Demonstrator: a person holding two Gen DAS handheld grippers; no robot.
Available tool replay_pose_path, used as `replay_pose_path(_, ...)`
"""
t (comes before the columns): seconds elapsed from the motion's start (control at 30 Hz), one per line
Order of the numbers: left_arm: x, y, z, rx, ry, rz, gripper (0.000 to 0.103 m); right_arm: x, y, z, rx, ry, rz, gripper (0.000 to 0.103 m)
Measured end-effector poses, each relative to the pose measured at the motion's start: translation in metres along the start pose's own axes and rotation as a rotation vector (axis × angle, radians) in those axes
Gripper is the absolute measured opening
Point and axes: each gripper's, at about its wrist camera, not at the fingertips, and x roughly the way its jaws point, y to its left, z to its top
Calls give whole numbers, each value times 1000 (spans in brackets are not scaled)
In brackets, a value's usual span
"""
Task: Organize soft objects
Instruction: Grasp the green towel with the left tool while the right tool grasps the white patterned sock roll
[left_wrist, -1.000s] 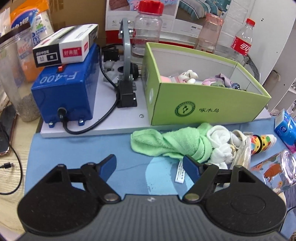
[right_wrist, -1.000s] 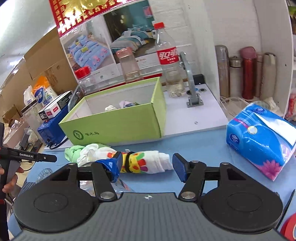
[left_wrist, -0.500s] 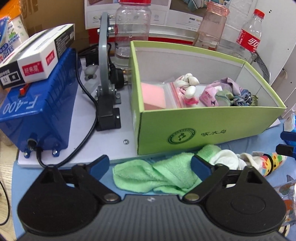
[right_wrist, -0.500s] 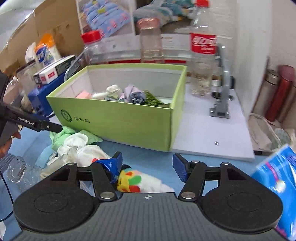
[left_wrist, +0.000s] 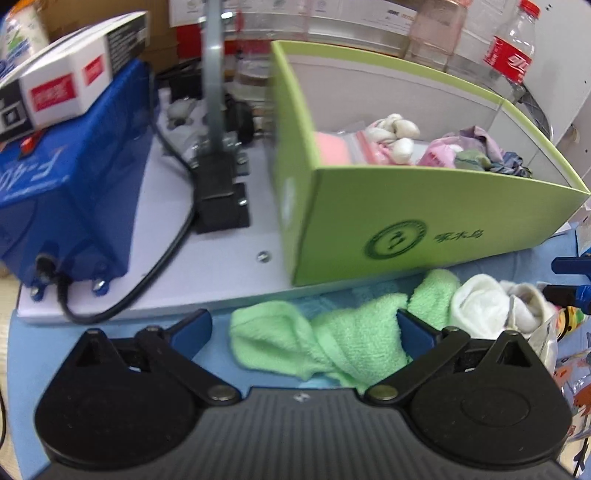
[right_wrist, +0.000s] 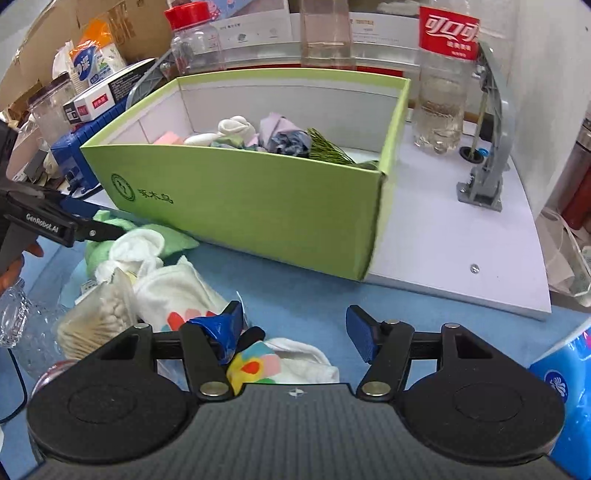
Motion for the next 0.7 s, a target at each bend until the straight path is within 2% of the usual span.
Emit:
replay_pose_path(0.27,-30,49,-32,-95,-20,34,102,-13,-26,-22,92,-1,-48,51)
replay_pose_path(0.37,-41,62,-45,-106,-20,103,102,-24,-32,-34,117,-13,-69,52)
replay_pose_path(0.47,-49,77,-57,-126,1,215,102,-29,-35,-43,93,32,-161,53)
replay_pose_path(0.57,-67,91,-69,-170,-23,235,102,-46,-38,-51,102,-40,-232,53)
replay_pose_path(0.63,-85,93,-73,-194,-71,248,102,-63,-41,-53,149,-115,-214,53)
replay_pose_path(0.7,-106,91,-75,-209,-129,260,102,-74,-40,-52,168,-147,-170,53)
